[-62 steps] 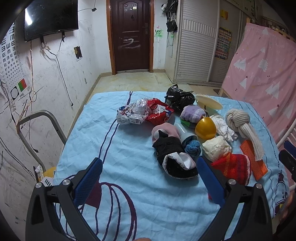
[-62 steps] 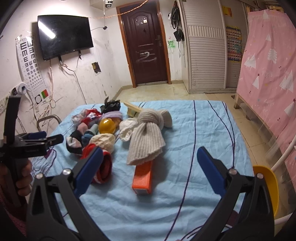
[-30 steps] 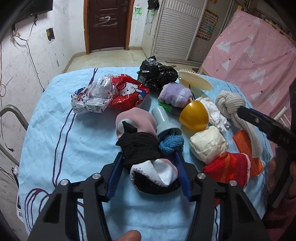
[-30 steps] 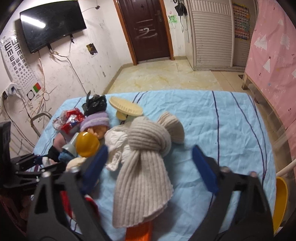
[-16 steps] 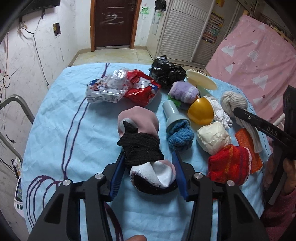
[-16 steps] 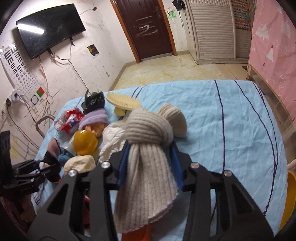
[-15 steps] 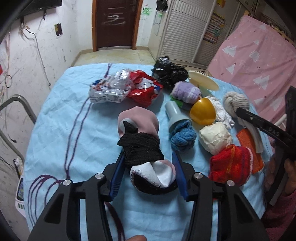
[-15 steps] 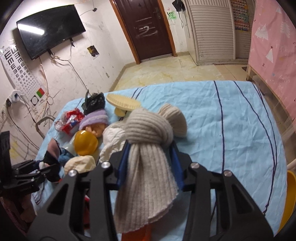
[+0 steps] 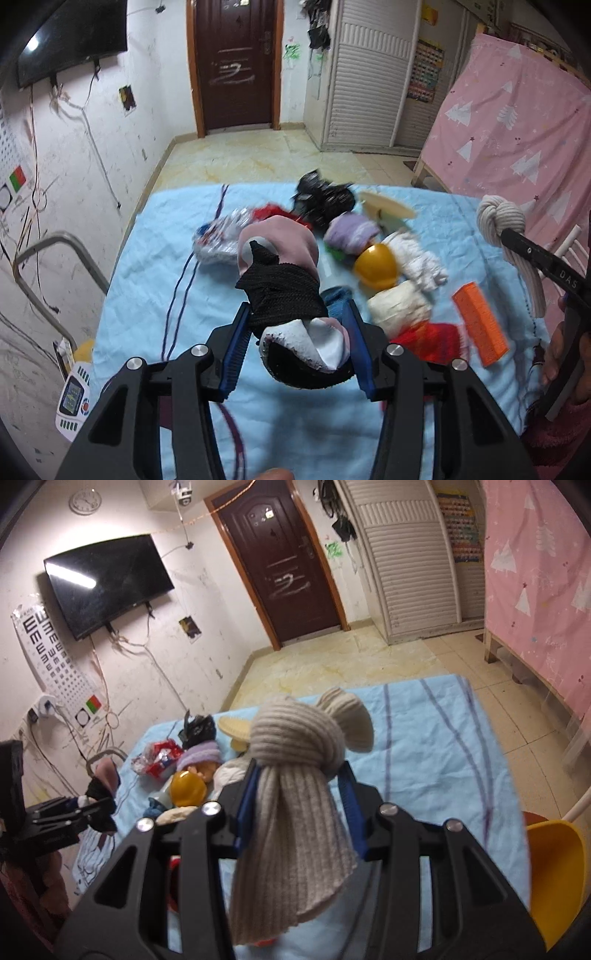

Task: Collect trash
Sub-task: 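Carry the sock and hat to the yellow bin and open both tools over it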

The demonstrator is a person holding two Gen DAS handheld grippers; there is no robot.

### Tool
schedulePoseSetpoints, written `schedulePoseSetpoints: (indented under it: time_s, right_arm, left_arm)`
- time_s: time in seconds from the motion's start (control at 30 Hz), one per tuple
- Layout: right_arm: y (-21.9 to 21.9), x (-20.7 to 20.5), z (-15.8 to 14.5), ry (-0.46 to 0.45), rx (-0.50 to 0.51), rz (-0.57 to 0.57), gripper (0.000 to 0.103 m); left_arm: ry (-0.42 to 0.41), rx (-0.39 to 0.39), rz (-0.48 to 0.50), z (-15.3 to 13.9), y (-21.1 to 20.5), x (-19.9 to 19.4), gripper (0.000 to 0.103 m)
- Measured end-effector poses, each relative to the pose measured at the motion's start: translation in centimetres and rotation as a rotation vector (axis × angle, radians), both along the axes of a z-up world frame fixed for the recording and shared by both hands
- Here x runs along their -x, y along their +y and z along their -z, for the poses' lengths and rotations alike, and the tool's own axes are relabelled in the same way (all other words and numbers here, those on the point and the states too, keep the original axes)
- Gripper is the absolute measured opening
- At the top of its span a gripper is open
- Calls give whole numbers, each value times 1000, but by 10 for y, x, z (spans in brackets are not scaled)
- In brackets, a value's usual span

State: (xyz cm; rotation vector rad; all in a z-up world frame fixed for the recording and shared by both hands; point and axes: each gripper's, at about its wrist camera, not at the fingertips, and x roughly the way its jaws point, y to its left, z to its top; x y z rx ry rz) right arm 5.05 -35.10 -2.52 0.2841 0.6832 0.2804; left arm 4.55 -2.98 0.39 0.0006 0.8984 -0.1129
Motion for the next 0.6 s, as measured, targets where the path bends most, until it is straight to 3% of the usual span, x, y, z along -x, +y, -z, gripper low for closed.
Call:
schedulePoseSetpoints:
  time_s: [0.37, 0.6]
  right_arm:
    - [-99, 55, -14, -64, 20, 210, 40]
    - [-154, 86, -9, -57, 40, 329, 41]
  left_arm:
    - [-64, -31, 247, -36, -122, 5, 41]
    - [-59, -28, 409, -38, -201, 13, 41]
